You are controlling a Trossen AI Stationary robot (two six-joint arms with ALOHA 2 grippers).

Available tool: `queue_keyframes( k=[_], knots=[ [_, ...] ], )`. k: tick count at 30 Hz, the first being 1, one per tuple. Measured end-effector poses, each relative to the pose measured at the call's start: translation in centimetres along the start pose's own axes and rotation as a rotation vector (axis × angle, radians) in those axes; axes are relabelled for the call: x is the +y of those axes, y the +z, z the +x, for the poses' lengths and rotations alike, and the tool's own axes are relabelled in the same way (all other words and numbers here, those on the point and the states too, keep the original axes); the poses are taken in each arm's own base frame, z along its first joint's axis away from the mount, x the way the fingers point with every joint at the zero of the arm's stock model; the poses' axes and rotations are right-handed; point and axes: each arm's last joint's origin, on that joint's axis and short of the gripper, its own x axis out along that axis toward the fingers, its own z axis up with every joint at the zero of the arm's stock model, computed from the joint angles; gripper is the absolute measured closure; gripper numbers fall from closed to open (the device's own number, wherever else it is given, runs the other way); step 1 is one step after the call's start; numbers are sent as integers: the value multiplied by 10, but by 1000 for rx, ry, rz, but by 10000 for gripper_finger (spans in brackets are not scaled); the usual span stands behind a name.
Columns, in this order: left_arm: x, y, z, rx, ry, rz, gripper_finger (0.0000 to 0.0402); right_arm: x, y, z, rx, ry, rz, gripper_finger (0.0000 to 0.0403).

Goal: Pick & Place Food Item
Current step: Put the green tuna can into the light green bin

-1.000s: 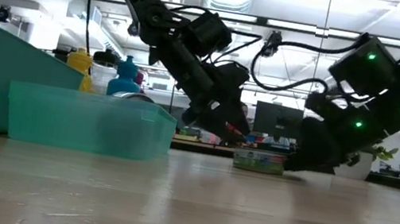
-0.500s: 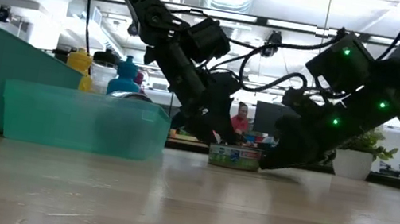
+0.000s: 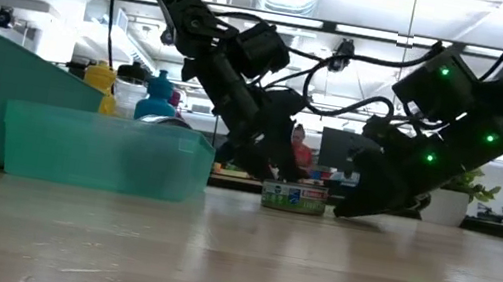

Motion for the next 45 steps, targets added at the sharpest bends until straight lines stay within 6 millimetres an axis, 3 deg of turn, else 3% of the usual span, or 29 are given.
queue_keyframes(
  k=[23, 33, 45],
  knots=[
    [-6, 6, -6, -20, -124, 4, 106, -20, 8, -37, -88, 54, 62, 256],
    [-13, 12, -31, 3, -118, 35, 106, -17, 6, -36, -61, 99, 61, 256],
    [-14, 1, -31, 96, -32, 29, 106, -3, 7, -28, -32, 124, 25, 256]
  ],
)
